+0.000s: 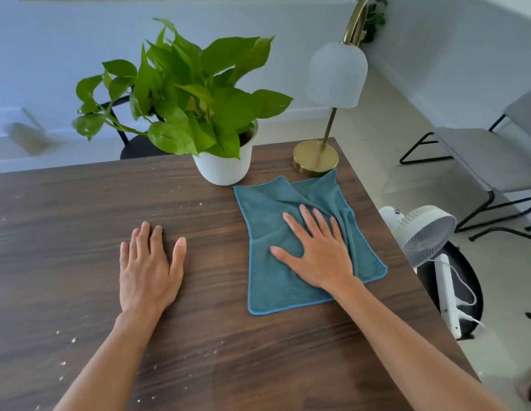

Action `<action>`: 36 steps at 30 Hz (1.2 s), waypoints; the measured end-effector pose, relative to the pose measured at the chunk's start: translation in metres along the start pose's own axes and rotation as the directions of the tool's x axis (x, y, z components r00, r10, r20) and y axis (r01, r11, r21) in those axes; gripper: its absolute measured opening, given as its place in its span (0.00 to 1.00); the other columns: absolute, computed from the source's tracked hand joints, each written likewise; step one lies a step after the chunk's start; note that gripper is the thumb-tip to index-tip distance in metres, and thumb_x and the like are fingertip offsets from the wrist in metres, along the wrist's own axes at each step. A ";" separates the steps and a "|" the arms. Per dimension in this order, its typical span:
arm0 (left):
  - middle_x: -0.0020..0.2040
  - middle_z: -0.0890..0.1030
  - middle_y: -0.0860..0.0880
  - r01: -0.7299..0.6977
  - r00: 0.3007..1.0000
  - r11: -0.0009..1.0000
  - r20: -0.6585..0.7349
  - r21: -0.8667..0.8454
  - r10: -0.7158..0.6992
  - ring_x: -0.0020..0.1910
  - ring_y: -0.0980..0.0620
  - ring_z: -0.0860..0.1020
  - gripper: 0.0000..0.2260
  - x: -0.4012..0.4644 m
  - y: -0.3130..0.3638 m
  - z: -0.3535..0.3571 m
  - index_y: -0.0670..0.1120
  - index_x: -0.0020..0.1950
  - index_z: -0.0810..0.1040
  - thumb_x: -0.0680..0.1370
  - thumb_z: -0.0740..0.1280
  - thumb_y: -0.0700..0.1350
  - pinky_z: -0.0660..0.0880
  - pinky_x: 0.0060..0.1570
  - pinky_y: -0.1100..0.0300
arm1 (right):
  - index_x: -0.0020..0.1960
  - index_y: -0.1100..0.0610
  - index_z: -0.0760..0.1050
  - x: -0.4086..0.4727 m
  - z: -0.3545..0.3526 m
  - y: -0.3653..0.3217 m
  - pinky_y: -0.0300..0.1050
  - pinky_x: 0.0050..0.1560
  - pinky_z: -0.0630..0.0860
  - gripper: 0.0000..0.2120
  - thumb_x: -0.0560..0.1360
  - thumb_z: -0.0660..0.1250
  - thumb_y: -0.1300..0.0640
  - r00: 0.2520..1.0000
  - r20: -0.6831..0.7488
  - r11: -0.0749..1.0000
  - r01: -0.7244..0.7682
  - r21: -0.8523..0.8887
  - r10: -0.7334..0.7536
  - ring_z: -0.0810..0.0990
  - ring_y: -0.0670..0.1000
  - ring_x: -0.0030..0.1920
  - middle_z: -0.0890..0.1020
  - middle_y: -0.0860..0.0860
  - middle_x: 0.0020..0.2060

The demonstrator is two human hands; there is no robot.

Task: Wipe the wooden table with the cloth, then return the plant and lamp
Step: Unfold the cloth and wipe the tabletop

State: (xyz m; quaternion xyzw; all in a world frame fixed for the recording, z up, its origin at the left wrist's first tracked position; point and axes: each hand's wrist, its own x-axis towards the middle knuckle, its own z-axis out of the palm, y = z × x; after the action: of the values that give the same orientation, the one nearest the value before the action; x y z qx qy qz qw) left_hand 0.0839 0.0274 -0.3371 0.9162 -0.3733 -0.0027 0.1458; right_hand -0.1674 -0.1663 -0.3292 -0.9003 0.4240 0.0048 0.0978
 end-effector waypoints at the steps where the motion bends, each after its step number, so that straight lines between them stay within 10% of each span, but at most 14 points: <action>1: 0.79 0.60 0.41 -0.001 1.000 1.000 -0.001 0.003 0.001 0.79 0.44 0.55 0.39 0.001 0.000 0.000 0.41 0.77 0.63 0.79 0.40 0.68 0.50 0.78 0.45 | 0.80 0.37 0.43 0.009 -0.001 0.001 0.57 0.79 0.39 0.41 0.71 0.41 0.20 0.999 0.001 0.999 -0.034 -0.007 0.034 0.39 0.50 0.81 0.43 0.45 0.82; 9: 0.77 0.63 0.40 -0.001 1.000 1.000 -0.018 0.026 0.002 0.78 0.43 0.58 0.38 0.004 0.001 0.002 0.40 0.75 0.66 0.79 0.43 0.68 0.53 0.77 0.44 | 0.82 0.44 0.44 0.103 0.003 -0.056 0.61 0.78 0.38 0.44 0.73 0.39 0.23 0.996 0.012 0.996 -0.084 -0.009 0.084 0.40 0.56 0.81 0.44 0.52 0.82; 17: 0.77 0.64 0.41 -0.006 1.000 1.000 -0.014 0.026 0.006 0.78 0.43 0.59 0.38 0.003 0.001 0.001 0.40 0.74 0.66 0.79 0.44 0.67 0.53 0.77 0.44 | 0.81 0.41 0.45 0.018 0.006 -0.050 0.58 0.79 0.41 0.41 0.74 0.43 0.23 0.982 0.004 0.981 0.190 0.024 -0.190 0.41 0.51 0.81 0.45 0.46 0.82; 26: 0.77 0.65 0.41 -0.001 1.000 1.000 -0.020 0.011 0.001 0.78 0.43 0.60 0.37 0.004 0.002 0.001 0.40 0.74 0.68 0.79 0.47 0.67 0.54 0.77 0.44 | 0.82 0.49 0.46 0.122 0.002 -0.051 0.58 0.79 0.41 0.46 0.73 0.42 0.22 0.998 -0.029 0.998 -0.057 0.022 0.057 0.44 0.53 0.81 0.48 0.48 0.82; 36: 0.77 0.65 0.41 -0.001 1.000 1.000 -0.014 0.010 0.001 0.78 0.43 0.59 0.37 0.002 0.003 -0.002 0.40 0.74 0.67 0.78 0.47 0.67 0.54 0.77 0.44 | 0.82 0.49 0.46 0.054 0.006 -0.057 0.57 0.80 0.43 0.41 0.77 0.43 0.27 0.968 -0.005 0.968 0.251 0.007 -0.251 0.43 0.51 0.81 0.48 0.48 0.82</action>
State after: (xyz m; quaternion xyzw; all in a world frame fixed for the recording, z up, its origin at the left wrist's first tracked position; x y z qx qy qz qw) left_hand 0.0838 0.0246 -0.3346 0.9167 -0.3727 0.0057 0.1438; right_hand -0.0884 -0.1708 -0.3305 -0.9463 0.3071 -0.0112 0.1002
